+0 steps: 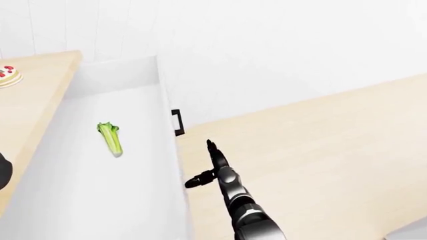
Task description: Close the right drawer.
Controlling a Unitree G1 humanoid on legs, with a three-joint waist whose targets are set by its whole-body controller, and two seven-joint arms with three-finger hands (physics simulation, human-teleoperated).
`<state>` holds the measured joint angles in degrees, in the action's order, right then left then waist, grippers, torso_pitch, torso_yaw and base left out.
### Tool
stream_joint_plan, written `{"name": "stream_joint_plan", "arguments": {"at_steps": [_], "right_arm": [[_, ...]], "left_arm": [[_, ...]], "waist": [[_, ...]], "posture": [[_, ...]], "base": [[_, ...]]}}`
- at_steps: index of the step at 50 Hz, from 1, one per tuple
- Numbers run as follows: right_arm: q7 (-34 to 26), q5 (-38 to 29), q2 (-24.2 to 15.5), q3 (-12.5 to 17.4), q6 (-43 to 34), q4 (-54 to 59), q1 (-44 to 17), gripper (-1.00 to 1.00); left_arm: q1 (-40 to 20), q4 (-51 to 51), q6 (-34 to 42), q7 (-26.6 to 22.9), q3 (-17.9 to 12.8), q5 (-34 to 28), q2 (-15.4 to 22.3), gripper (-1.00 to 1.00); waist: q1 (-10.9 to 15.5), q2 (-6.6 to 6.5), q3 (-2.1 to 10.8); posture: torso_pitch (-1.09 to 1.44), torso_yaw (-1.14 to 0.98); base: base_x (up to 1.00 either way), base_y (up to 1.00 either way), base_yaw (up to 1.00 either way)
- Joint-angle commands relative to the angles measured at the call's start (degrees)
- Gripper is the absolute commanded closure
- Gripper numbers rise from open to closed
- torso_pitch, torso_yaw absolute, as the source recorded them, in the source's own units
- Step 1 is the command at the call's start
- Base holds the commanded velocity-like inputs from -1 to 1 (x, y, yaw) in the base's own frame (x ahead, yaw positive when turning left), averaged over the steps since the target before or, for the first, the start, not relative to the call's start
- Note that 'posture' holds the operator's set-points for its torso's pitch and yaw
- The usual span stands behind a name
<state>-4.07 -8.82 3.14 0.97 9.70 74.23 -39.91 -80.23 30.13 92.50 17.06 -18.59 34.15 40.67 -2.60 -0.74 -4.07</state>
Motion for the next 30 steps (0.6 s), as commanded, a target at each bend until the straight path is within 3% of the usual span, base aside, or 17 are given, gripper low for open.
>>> {"name": "stream_joint_plan", "arguments": {"at_steps": [1, 30], "right_arm": [[-1.6, 1.8, 1.8, 0.1, 3.4, -3.7, -3.0, -1.0], [-1.4, 0.5, 4.4, -0.7, 3.5, -3.0, -3.2, -1.0]], "left_arm": [[-1.6, 0.1, 0.0, 0.4, -0.4, -0.2, 0.5, -1.0], [-2.1, -0.6, 0.0, 2.6, -0.6, 2.8, 1.4, -1.0]], "waist": [[0.4, -0.44, 1.94], [0.4, -0.64, 1.87]], "posture": [[0.0, 0.0], [0.0, 0.0]], "base": [[0.0, 0.0, 0.0], [0.0, 0.0, 0.0]]}}
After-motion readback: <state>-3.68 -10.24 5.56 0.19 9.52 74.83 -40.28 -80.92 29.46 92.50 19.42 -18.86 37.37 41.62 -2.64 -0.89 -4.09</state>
